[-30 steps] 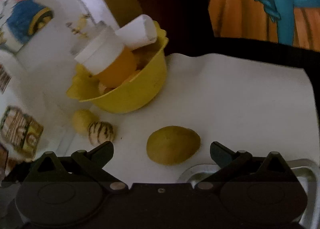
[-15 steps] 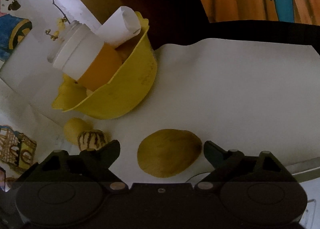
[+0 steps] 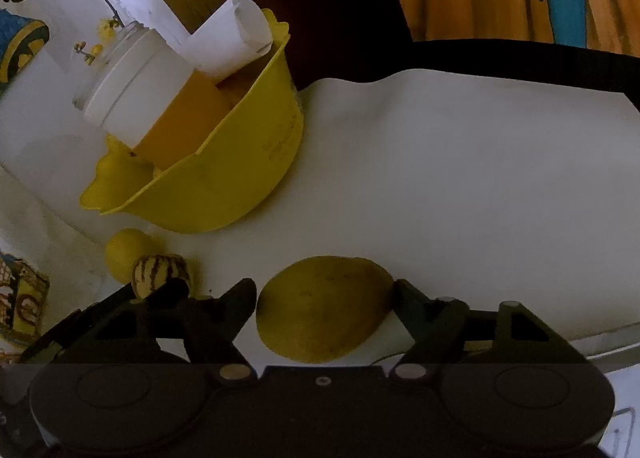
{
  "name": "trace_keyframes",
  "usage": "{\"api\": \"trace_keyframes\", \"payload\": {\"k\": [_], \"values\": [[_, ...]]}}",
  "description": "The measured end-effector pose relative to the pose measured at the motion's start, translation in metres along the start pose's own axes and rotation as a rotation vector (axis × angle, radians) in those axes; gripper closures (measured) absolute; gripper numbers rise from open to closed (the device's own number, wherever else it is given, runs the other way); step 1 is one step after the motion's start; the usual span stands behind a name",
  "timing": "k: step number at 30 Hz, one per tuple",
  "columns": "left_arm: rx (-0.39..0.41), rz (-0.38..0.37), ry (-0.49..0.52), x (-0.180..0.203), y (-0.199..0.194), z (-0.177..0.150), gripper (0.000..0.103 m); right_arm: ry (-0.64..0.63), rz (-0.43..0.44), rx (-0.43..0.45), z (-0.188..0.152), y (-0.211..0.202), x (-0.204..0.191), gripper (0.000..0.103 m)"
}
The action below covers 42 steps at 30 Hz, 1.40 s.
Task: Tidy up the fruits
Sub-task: 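Grasp the small striped melon with the left tool while the right tool grasps the yellow oval fruit, then carry the melon with the left tool while the right tool carries the yellow fruit to the tray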
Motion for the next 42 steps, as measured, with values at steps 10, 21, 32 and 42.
{"api": "trace_keyframes", "payload": {"k": [10, 21, 32, 42], "values": [[0.006, 0.000, -0.040, -0.001, 0.007, 0.001, 0.051, -0.019, 0.002, 0.011, -0.001, 0.002, 0.000, 0.027], [-0.002, 0.005, -0.060, -0.003, 0.001, -0.001, 0.052, -0.056, -0.004, 0.021, -0.004, 0.002, -0.005, 0.030], [-0.019, -0.038, -0.096, -0.004, -0.009, -0.010, 0.052, -0.005, 0.078, 0.039, -0.010, -0.004, 0.002, 0.030], [-0.017, -0.065, -0.103, 0.000, -0.023, -0.019, 0.052, 0.016, 0.134, 0.060, -0.009, -0.022, 0.004, 0.030]]}}
Point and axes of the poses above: each gripper's, at about its wrist camera, not at the fingertips, and y roughly the way its jaws point, x to its right, z to its top, the point moved 4 cm from there along y, roughly the way its jaws point, and after that the axes turned 1 degree about -y, right-handed, at the moved point
